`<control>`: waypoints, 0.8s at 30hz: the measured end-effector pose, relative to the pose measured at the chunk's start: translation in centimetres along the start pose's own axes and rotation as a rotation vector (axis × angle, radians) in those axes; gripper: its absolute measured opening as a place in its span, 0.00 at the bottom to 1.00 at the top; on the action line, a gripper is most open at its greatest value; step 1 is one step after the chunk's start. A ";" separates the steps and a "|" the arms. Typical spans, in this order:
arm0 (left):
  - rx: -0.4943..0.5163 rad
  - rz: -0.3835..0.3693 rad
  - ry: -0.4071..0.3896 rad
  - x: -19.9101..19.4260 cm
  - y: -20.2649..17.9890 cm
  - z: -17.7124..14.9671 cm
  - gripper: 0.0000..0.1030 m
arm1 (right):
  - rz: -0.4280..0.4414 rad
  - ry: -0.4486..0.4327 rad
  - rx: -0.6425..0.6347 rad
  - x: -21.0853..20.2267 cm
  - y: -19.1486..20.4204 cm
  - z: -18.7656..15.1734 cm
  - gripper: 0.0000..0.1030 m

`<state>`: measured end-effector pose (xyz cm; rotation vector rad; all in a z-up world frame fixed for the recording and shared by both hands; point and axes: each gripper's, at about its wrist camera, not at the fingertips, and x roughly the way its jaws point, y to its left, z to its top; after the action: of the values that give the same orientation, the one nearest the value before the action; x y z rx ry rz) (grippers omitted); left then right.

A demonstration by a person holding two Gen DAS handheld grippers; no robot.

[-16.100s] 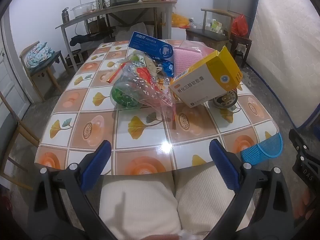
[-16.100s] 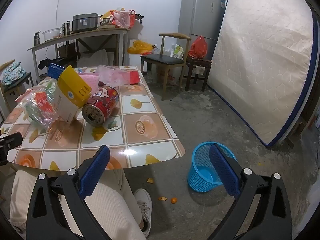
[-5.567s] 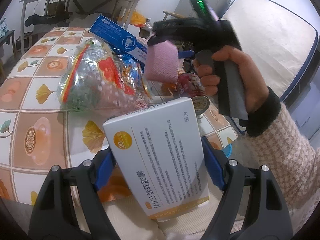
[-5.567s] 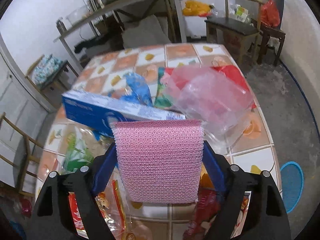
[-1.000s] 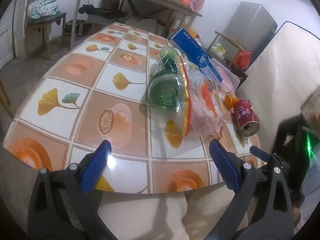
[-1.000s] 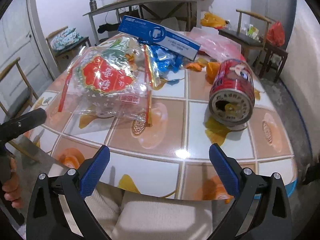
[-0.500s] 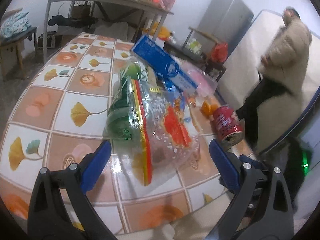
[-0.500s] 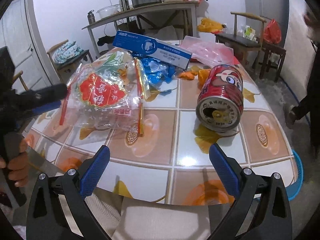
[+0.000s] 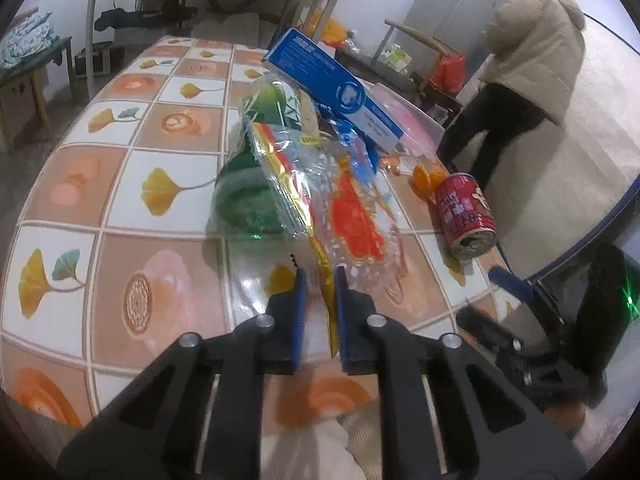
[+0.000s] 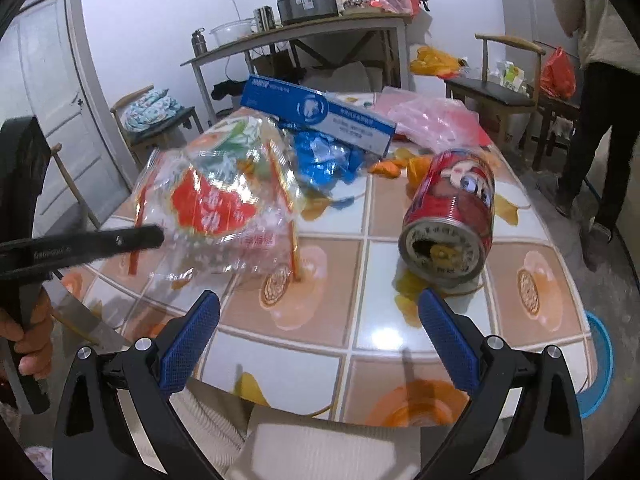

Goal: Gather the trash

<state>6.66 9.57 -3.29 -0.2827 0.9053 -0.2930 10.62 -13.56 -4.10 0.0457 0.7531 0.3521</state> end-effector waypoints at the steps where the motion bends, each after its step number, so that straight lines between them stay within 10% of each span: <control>1: -0.010 -0.017 0.009 -0.4 0.0 -0.2 0.09 | 0.007 -0.009 -0.003 -0.2 -0.2 0.3 0.94; 6: -0.086 -0.089 0.064 -2.0 0.9 -1.5 0.09 | 0.042 -0.030 -0.001 -0.7 -1.0 1.0 0.94; 15: -0.194 0.031 0.154 -1.3 2.6 -5.0 0.10 | 0.170 -0.052 -0.041 0.0 -0.5 2.4 0.92; 24: -0.186 0.138 0.154 -0.1 1.7 -5.3 0.10 | 0.319 -0.001 -0.156 0.7 3.0 2.6 0.49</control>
<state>2.60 10.52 -6.94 -0.3709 1.1010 -0.1041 11.96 -10.29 -2.12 0.0187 0.7157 0.7136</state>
